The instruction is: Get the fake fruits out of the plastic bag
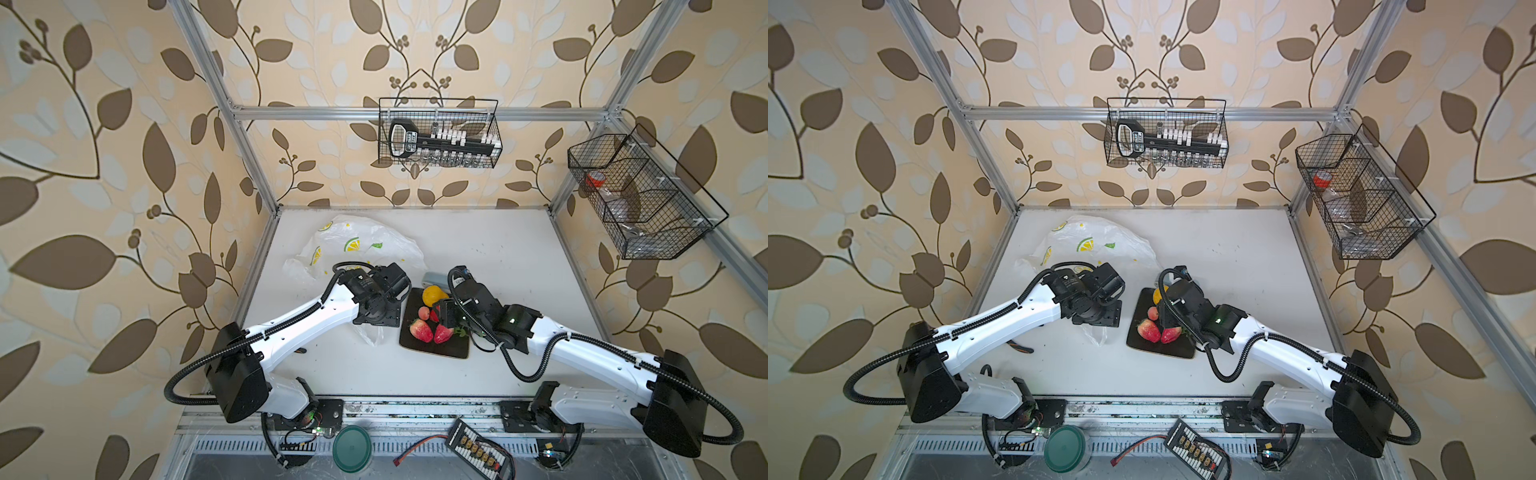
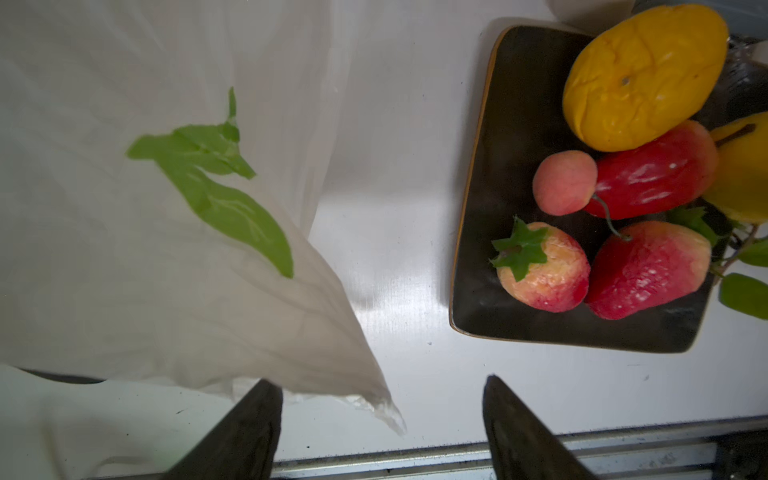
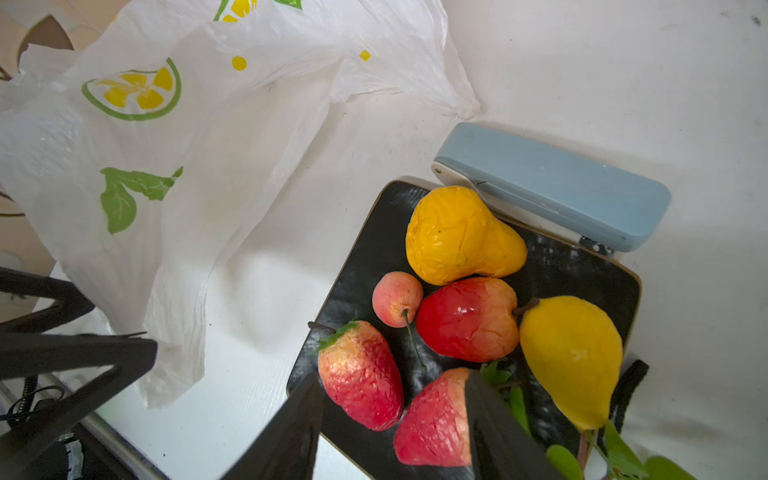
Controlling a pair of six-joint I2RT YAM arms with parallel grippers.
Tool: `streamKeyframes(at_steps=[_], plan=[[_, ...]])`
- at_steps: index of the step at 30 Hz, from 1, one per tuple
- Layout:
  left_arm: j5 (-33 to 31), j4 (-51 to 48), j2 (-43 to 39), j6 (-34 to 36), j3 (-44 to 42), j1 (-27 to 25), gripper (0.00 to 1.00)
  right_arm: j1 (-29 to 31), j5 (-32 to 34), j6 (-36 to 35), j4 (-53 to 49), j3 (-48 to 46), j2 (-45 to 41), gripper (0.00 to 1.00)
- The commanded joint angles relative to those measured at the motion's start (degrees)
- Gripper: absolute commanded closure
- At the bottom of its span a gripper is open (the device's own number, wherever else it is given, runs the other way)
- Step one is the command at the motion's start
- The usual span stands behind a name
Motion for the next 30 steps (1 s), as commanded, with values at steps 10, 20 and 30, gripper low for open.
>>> streamKeyframes(at_steps=[10,20,30], plan=[[-3.5,4.2,5.8,1.5,-2.4,-0.5,0.41,-0.1,2.7,1.5,-0.9,-1.0,-3.2,0.44],[-10.4,2.8,3.1,1.7,-0.6,-0.5,0.92,-0.1,3.1,1.4,-0.7,1.4,-3.0,0.45],[-5.4,3.3,-11.0,10.5,1.7,2.3,1.00,-0.1,-4.2,3.2,13.8,5.7,5.3,0.46]])
